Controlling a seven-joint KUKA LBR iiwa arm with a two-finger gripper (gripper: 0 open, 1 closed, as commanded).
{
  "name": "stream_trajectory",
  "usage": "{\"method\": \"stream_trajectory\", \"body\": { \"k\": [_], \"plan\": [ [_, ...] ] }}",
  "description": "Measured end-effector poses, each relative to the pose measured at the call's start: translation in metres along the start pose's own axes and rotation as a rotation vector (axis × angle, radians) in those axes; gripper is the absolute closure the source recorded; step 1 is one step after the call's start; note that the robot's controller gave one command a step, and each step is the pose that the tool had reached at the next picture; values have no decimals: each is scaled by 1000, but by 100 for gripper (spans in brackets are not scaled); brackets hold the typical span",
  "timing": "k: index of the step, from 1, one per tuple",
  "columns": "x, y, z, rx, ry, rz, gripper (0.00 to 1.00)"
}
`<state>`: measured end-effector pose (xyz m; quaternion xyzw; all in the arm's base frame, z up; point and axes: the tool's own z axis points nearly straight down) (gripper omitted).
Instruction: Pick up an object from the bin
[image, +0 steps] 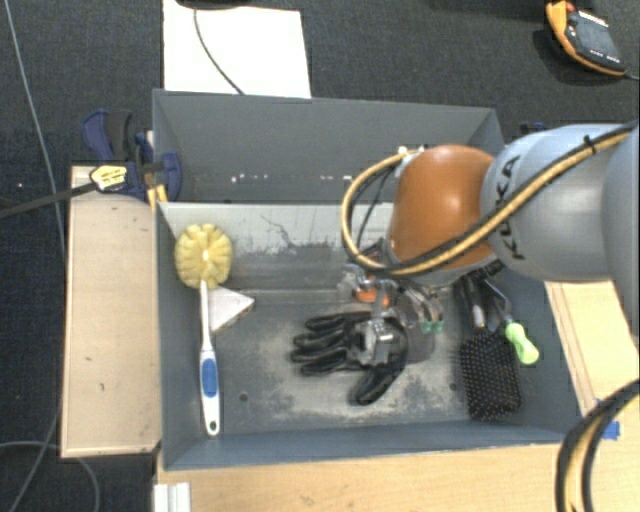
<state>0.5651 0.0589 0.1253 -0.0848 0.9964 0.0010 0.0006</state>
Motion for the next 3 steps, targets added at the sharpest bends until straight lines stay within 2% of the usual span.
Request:
{"method": "stream_trajectory", "body": {
  "k": [1,2,3],
  "plan": [
    [8,-12,56,0,-6,-56,0],
    [17,-1,54,-1,0,181,100],
    [17,-1,54,-1,0,181,100]
  ]
}}
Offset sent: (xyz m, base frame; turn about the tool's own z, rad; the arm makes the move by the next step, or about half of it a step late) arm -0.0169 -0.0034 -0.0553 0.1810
